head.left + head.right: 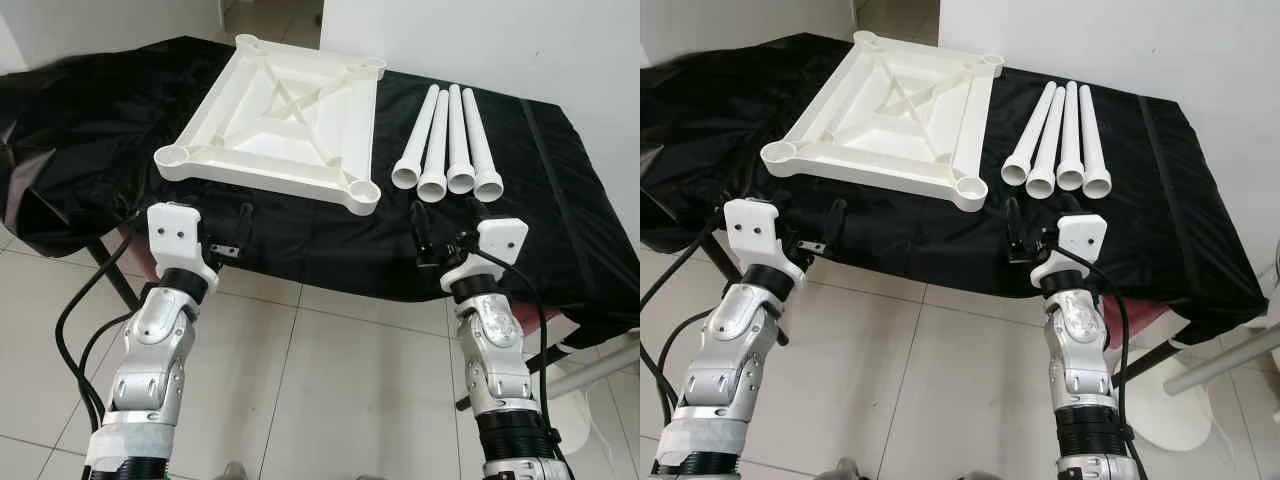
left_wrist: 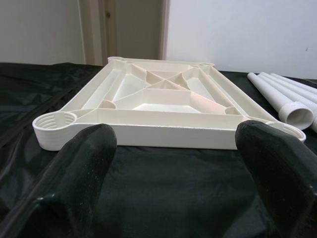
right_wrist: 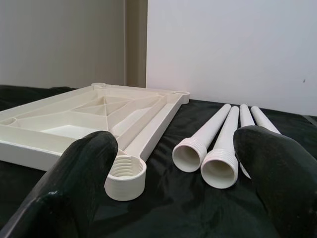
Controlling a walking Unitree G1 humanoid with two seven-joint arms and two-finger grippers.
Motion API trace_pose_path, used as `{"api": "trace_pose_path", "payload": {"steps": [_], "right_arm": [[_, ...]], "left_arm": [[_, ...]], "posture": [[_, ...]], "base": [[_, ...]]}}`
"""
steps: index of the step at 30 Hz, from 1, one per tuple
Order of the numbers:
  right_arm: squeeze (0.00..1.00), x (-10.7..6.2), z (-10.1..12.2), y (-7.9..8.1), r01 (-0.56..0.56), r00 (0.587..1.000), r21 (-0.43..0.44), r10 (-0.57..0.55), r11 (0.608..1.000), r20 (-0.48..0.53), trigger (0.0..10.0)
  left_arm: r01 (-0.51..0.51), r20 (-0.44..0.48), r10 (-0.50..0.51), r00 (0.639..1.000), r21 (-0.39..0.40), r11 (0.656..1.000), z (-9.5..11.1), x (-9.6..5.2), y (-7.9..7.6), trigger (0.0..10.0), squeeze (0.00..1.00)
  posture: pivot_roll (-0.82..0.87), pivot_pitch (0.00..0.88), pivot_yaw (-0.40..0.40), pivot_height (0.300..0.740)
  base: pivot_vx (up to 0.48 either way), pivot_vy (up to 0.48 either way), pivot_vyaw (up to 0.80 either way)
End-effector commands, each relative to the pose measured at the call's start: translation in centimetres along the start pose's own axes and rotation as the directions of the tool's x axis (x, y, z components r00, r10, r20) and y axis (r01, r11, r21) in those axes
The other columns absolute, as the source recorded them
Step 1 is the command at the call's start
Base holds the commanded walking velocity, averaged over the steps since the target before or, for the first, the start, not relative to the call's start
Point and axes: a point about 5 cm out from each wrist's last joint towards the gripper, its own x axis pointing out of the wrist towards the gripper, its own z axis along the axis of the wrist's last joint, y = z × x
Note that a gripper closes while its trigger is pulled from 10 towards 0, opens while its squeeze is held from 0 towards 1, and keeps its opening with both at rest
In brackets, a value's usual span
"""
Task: Building children table
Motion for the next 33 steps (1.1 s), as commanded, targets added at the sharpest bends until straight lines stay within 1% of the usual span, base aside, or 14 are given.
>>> {"api": "trace_pose_path", "payload": {"steps": [1,7,20,33], "right_arm": [[0.0,0.2,-0.29,0.19,0.0,1.0,0.005,0.0,1.0,-0.016,10.0],[0.0,0.34,-0.18,0.35,-0.015,1.0,0.004,0.015,1.0,-0.022,10.0],[0.0,0.76,-0.39,0.18,-0.017,0.999,-0.01,0.017,1.0,-0.028,10.0],[0.0,0.98,-0.59,0.4,-0.021,0.999,-0.009,0.021,1.0,-0.033,10.0]], "left_arm": [[-0.008,-0.015,0.008,1.0,0.001,1.0,-0.16,0.16,0.06,10.0,0.0],[-0.031,-0.022,0.031,0.999,0.011,0.999,0.1,0.55,0.54,10.0,0.0],[-0.026,-0.02,0.026,0.999,0.007,1.0,0.08,0.83,0.42,10.0,0.0],[-0.013,-0.027,0.013,1.0,0.006,1.0,0.02,1.13,0.11,10.0,0.0]], "posture": [[0.09,0.012,-0.06,0.74],[0.09,0.013,-0.061,0.74],[0.09,0.016,-0.07,0.74],[0.09,0.025,-0.066,0.74]], "base": [[0.0,0.0,0.0],[0.0,0.0,0.0],[0.0,0.0,0.0],[0.27,0.0,0.0]]}}
